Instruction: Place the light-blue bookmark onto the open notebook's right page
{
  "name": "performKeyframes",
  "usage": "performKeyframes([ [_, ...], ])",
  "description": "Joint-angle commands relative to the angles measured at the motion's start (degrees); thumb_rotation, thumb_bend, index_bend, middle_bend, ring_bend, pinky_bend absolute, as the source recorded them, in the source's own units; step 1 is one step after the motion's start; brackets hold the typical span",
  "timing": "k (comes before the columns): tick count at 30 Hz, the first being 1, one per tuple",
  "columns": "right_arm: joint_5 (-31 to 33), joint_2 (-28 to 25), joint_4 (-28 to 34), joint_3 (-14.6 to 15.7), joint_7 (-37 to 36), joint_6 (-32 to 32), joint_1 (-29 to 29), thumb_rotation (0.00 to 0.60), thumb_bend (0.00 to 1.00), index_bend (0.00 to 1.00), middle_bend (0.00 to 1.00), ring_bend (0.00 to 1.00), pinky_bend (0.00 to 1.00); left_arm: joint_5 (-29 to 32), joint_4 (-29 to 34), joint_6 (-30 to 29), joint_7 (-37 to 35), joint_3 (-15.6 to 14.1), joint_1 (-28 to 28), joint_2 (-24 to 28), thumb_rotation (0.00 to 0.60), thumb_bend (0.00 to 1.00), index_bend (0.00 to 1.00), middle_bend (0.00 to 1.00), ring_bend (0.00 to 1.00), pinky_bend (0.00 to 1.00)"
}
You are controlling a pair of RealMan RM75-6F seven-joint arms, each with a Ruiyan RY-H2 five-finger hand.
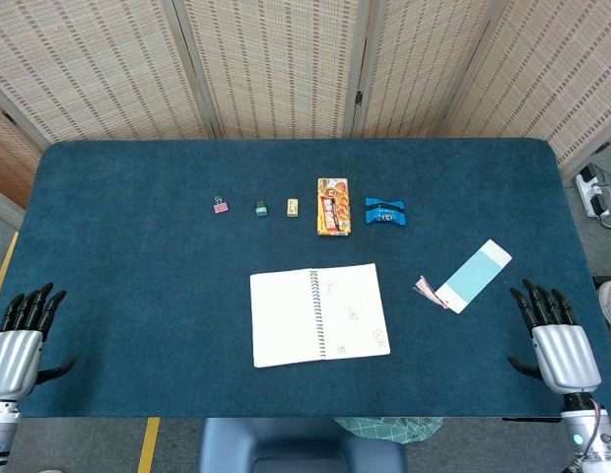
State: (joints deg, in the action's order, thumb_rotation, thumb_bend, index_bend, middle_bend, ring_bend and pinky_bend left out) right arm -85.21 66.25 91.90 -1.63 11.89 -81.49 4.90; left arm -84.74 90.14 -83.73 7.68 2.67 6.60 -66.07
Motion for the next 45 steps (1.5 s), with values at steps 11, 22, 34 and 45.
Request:
performKeyframes([
  [11,3.55,-3.01,-3.77,-0.92,1.43,10.43,5.13,0.600,0.02,0.10,0.00,0.00,0.04,-0.63,0.13,-0.57,-0.67,0.04,0.00,-0.47,0.600,0.18,0.10,0.00,0.00,0.00],
  [22,6.10,-1.31,-18.50,-2.16,-2.55,30.34,17.25,0.600,0.09,0.37,0.02,0.00,0.03,1.44,0.07,1.49,0.19,0.31,0.59,-0.85,0.600,0.19,0.14,0.00,0.00,0.00],
  [34,4.72,8.53,-33.62,-1.61,-9.71,37.05,23.35,0.600,0.19,0.36,0.01,0.00,0.02,6.17,-2.33,6.13,-1.89,1.55,2.08,-1.14,0.600,0.20,0.18,0.00,0.00,0.00],
  [45,-3.43,15.81,-45.70,1.96,-29.34,34.37,26.33,0.600,0.21,0.29,0.00,0.00,0.02,6.81,-2.58,5.82,-2.16,1.72,1.95,-1.07,0.600,0.20,0.17,0.00,0.00,0.00],
])
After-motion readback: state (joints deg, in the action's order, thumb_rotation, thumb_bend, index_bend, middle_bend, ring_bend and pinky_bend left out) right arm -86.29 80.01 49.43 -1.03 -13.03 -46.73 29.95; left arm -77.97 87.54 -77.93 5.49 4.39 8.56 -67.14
